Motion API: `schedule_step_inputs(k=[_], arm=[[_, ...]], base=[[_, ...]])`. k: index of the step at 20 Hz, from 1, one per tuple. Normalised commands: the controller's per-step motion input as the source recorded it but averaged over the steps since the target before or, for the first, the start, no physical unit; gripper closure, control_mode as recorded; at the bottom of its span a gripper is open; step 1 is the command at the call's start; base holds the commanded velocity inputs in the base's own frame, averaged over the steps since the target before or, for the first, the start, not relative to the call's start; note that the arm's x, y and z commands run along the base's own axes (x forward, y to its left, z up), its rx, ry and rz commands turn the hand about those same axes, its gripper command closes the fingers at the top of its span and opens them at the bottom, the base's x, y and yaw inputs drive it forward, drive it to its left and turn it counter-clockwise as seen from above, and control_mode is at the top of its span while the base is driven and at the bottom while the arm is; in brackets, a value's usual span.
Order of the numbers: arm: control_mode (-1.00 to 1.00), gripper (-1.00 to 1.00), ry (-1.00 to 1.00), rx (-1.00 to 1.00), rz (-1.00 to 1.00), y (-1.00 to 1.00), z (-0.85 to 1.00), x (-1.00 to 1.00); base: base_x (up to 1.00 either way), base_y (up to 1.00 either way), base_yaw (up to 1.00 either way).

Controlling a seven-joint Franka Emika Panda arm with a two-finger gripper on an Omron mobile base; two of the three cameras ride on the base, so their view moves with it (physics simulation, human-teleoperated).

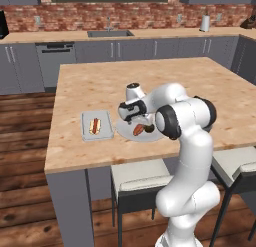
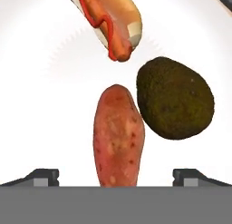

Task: Place one cooked food and one vegetable from the large plate to each tupperware container.

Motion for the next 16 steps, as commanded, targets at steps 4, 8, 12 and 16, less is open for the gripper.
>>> schedule_step_inputs(k=[4, 8, 12, 16], arm=[[-1.00, -1.00, 0.00, 0.00, -0.20, -0.12, -0.16, -0.02], [-1.00, -1.00, 0.00, 0.00, -0.15, -0.05, -0.22, 0.00], [-1.00, -1.00, 0.00, 0.00, -0.06, 0.00, -0.28, 0.01], [-1.00, -1.00, 0.00, 0.00, 0.00, -0.02, -0.29, 0.01]], base=[[0.00, 0.00, 0.00], [0.00, 0.00, 0.00], [0.00, 0.00, 0.00], [0.00, 0.00, 0.00]])
